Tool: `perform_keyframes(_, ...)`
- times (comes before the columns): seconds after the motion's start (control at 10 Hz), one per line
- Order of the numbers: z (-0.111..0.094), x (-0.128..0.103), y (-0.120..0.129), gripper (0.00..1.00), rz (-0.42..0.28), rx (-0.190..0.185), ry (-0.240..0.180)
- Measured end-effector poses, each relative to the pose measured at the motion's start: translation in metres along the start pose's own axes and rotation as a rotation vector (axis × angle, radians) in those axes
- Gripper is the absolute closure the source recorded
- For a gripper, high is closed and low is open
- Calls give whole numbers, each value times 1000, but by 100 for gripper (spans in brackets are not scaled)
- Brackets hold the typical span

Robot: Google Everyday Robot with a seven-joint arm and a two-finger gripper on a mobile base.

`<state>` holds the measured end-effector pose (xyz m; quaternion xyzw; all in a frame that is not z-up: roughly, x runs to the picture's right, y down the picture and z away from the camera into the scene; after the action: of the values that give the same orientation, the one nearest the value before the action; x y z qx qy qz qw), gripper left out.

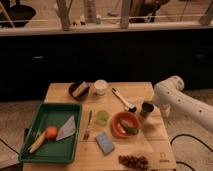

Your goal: Stack cups on top of each other

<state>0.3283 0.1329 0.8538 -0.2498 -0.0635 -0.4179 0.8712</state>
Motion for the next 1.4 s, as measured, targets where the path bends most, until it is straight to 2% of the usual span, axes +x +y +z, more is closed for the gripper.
perform_keyframes(1.1, -1, -1, -1, 20, 0, 2, -2)
perform_keyframes(1.3, 0, -1, -1, 27, 0, 2, -2)
perform_keyframes(1.4, -1, -1, -1, 27, 0, 2, -2)
